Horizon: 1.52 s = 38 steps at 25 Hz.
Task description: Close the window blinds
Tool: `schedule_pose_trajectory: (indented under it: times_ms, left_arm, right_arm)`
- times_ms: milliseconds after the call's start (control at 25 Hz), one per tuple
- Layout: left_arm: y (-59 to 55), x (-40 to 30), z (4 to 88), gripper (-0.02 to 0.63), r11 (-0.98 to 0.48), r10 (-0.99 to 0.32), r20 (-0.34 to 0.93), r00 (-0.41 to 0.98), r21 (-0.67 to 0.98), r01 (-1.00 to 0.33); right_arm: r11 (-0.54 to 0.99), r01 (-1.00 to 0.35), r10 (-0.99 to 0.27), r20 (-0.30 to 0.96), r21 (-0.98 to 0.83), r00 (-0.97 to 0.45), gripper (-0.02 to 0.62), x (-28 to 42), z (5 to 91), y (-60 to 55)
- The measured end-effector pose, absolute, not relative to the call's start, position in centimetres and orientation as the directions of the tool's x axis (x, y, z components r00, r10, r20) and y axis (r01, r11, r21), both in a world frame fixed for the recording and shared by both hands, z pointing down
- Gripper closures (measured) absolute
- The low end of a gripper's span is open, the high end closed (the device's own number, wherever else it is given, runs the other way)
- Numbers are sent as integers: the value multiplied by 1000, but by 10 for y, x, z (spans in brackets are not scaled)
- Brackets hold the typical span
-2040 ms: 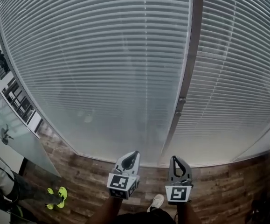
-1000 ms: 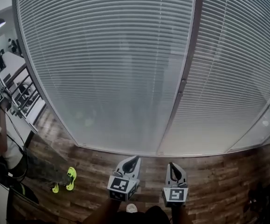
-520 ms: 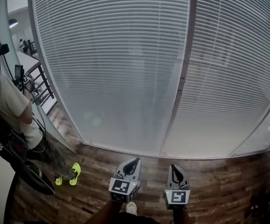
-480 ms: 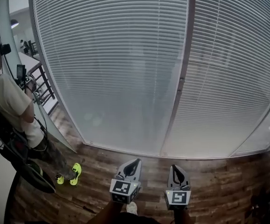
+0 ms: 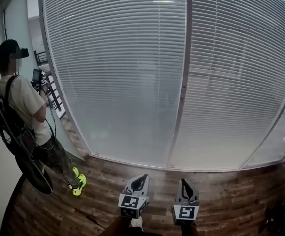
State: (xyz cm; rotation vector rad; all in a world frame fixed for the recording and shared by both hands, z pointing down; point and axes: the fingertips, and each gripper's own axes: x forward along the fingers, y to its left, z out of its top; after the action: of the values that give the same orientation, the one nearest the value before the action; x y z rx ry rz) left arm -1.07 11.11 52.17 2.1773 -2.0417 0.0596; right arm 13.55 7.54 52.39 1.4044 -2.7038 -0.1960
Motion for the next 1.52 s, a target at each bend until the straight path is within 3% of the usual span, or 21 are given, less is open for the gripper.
schedule_pose_trajectory:
  times_ms: [240, 480, 1520]
  left_arm:
    - [112, -1, 533, 606, -62, -987, 140, 75, 95, -993]
    - [158, 9, 522, 606, -45, -997, 56, 49, 85, -995]
    - [184, -3, 514, 606, -12, -996, 91, 18, 60, -998]
  right_arm:
    - [570, -808, -820, 45, 149, -570, 591, 144, 538, 74]
    - [551, -817, -829, -8, 171, -560, 591, 159, 524, 121]
    - [558, -810, -816, -59, 181, -575, 592, 139, 518, 147]
